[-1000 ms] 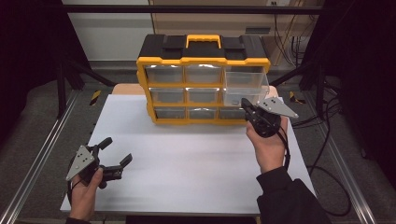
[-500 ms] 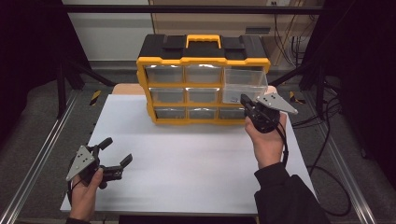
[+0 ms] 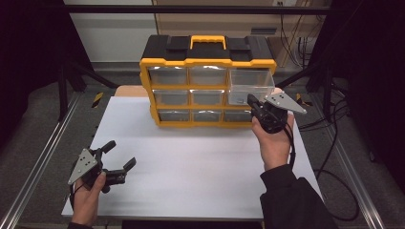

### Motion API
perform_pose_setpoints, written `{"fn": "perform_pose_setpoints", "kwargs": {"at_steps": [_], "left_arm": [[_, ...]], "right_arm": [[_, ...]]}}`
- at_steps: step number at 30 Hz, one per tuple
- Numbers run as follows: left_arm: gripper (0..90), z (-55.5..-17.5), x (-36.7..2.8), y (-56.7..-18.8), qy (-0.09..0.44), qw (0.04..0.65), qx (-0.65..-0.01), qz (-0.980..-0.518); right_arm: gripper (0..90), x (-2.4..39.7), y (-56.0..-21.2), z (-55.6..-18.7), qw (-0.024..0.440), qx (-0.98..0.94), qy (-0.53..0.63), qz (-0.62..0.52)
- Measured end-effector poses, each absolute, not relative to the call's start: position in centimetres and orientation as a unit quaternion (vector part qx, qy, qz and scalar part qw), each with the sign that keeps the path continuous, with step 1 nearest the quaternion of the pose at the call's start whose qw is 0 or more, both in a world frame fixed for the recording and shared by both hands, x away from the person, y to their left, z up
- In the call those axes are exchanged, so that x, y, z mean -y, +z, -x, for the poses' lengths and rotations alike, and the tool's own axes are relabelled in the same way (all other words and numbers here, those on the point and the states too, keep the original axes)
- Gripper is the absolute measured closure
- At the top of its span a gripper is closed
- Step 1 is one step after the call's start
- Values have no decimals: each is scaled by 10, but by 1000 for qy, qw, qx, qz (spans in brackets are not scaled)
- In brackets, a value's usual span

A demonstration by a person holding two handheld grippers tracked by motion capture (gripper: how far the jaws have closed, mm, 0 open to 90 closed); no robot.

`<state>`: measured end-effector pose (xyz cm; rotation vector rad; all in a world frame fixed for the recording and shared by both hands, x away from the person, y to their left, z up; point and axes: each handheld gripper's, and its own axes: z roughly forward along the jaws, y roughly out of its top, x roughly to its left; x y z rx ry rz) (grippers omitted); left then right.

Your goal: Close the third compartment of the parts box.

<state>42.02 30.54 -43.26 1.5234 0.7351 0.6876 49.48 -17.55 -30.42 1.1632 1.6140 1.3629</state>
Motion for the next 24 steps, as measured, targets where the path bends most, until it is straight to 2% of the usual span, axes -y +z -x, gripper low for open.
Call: {"fn": "perform_pose_setpoints", "kwargs": {"at_steps": [24], "left_arm": [[18,-421,-307,-432,297,615,-319,-657]], "right_arm": [[900,179,-297,-494,357,-628,520,-456]]}}
